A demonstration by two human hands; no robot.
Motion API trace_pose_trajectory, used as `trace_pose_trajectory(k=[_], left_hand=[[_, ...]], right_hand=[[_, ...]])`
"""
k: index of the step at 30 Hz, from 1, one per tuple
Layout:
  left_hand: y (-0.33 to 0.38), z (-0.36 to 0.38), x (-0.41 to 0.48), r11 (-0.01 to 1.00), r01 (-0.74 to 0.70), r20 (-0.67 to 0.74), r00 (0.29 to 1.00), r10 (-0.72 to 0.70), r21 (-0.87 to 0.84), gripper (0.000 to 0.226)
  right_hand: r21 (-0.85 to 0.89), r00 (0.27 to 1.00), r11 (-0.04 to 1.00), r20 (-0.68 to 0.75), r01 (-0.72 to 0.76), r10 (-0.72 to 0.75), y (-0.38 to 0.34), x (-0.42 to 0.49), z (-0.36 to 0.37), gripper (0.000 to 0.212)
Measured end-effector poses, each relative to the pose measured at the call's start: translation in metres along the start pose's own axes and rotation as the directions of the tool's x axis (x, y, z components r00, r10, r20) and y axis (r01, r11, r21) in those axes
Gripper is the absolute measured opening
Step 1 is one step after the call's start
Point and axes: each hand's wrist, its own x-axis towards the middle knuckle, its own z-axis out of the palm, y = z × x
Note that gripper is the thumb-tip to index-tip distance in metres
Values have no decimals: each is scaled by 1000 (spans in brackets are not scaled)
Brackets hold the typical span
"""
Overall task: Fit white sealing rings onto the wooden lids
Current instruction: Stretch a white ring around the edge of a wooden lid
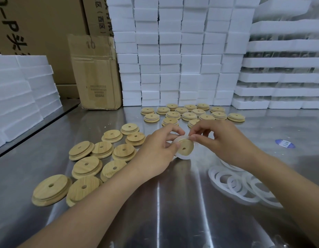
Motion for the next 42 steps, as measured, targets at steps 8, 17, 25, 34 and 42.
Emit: trace_pose_trajectory(k=[8, 17, 25, 34, 42], left_hand=[[-1, -2, 3, 999, 21, 0, 1000, -21, -26, 25], [-6, -2, 6, 998, 28, 7, 1000, -28, -54, 23], [-4, -3, 6, 997, 44, -10, 999, -44, -59, 22], [8, 1, 4, 962, 26, -124, 990, -62, -273, 39], [8, 1, 1, 968, 38, -153, 985, -77, -246, 21]], right_hand=[[62, 999, 998, 45, -14, 12, 1, 1, -3, 8], [17, 999, 999, 15, -35, 35, 4, 2, 0, 8], [-54, 991, 996, 108, -77, 83, 6, 1, 0, 7], [239, 979, 950, 62, -203, 194, 2, -1, 5, 11], [359, 989, 924, -14, -134, 149, -10, 0, 14, 10]])
